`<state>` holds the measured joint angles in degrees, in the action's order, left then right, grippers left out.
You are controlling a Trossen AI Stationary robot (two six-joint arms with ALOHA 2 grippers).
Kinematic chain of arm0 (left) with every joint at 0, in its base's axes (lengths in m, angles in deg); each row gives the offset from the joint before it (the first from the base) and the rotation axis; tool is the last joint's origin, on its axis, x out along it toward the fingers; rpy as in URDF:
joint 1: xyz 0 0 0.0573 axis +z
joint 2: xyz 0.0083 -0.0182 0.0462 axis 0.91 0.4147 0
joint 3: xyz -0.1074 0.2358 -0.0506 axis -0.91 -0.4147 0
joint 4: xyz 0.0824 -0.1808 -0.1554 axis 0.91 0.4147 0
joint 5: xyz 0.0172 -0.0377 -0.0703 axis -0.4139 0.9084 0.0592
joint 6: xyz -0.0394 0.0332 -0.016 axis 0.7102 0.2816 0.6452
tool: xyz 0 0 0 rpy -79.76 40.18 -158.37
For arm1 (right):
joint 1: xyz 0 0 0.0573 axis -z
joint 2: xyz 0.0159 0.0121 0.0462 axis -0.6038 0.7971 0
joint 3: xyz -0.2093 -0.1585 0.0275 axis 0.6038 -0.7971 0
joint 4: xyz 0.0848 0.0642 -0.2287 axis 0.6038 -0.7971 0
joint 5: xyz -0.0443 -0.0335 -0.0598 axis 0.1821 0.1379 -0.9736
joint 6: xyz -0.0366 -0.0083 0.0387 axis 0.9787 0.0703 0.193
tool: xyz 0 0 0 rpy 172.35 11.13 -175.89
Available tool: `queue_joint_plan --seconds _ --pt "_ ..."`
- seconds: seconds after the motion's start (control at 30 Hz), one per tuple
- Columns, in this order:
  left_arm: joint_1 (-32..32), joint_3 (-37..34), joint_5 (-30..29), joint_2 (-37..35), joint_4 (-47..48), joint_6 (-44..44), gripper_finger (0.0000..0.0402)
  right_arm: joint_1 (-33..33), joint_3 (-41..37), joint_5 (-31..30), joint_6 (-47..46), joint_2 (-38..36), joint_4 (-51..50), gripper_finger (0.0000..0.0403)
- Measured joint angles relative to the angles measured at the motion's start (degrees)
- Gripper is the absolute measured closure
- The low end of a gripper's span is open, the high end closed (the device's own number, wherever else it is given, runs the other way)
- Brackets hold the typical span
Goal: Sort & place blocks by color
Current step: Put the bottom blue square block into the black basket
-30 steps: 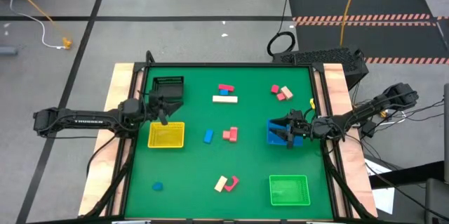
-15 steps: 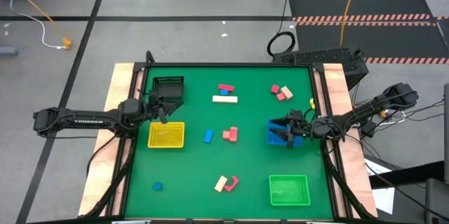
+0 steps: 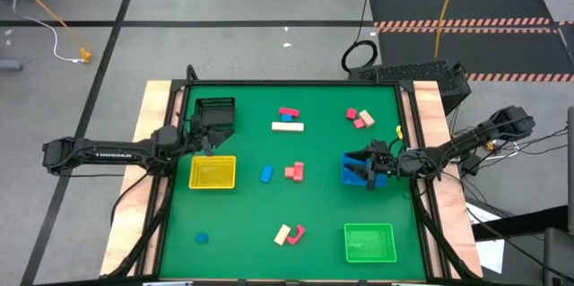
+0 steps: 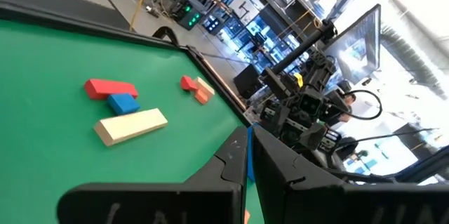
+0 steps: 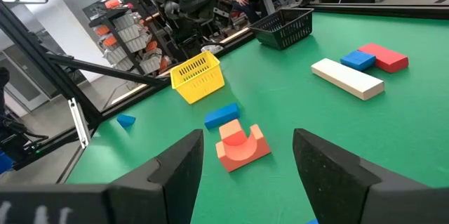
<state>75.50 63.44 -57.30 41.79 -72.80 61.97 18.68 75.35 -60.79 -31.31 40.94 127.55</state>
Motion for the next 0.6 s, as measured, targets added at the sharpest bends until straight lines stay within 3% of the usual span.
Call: queue_joint_plan --seconds 0.13,0.33,0.47,0.6 --pt "0.0 0.2 4.1 0.0 -1.3 5.4 0.0380 0.0 0.0 0.0 0.0 0.0 0.0 0.0190" --pt "-0.2 4.9 8.0 0.0 1.8 3.9 0.0380 0.0 0.0 0.0 0.0 0.0 0.0 0.0190" --pt "-1.6 11.8 8.1 0.0 12.1 -1.7 0.0380 0.0 0.0 0.0 0.0 0.0 0.0 0.0190" --pt "-3.5 20.8 7.7 1.4 29.8 -8.6 0.0380 0.0 0.0 0.0 0.0 0.0 0.0 0.0190"
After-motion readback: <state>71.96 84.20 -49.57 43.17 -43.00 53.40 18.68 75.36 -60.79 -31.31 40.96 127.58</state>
